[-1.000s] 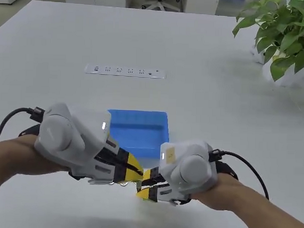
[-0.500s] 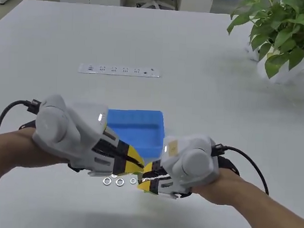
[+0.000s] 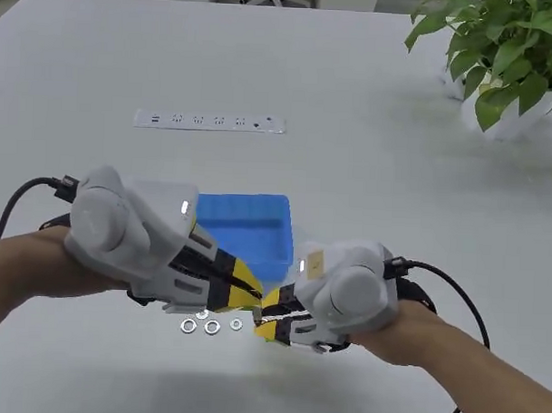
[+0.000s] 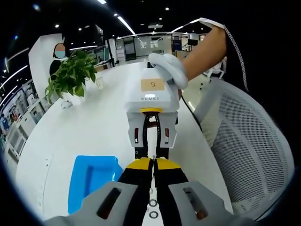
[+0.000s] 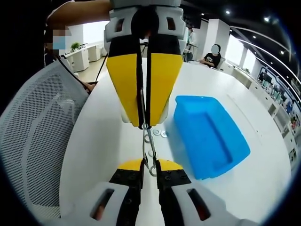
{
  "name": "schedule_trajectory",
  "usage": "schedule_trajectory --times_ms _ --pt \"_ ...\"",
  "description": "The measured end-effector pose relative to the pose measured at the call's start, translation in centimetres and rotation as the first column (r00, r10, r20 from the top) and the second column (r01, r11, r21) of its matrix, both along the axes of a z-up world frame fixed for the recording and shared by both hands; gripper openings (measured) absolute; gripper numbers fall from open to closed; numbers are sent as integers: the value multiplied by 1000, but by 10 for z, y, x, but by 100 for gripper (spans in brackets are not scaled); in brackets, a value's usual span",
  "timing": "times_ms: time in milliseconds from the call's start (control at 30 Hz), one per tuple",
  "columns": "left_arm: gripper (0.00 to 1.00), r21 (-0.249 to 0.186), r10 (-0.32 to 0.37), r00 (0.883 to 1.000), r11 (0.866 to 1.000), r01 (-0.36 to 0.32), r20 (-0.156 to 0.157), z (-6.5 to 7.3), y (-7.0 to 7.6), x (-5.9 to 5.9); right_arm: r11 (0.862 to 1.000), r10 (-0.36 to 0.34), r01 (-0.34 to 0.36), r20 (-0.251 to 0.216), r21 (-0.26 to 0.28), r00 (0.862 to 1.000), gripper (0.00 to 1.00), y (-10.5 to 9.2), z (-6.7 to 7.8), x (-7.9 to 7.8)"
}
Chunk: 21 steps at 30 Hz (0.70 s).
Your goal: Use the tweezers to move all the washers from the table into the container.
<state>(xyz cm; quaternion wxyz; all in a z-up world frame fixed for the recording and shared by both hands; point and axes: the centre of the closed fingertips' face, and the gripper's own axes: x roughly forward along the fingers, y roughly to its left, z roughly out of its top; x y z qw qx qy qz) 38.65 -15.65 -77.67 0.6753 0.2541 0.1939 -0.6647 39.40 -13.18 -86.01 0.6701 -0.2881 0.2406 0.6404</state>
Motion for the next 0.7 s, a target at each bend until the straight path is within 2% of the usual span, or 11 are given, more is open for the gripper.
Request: schedule_trajectory --times_ms 500,700 --pt "5 7 -7 1000 1000 7 -28 -10 -3 4 1000 -10 10 -26 -4 1000 13 -2 -11 3" --pt "5 -11 6 999 1000 -6 -38 -9 -5 8 1000 -12 12 -30 -5 999 12 -3 -13 4"
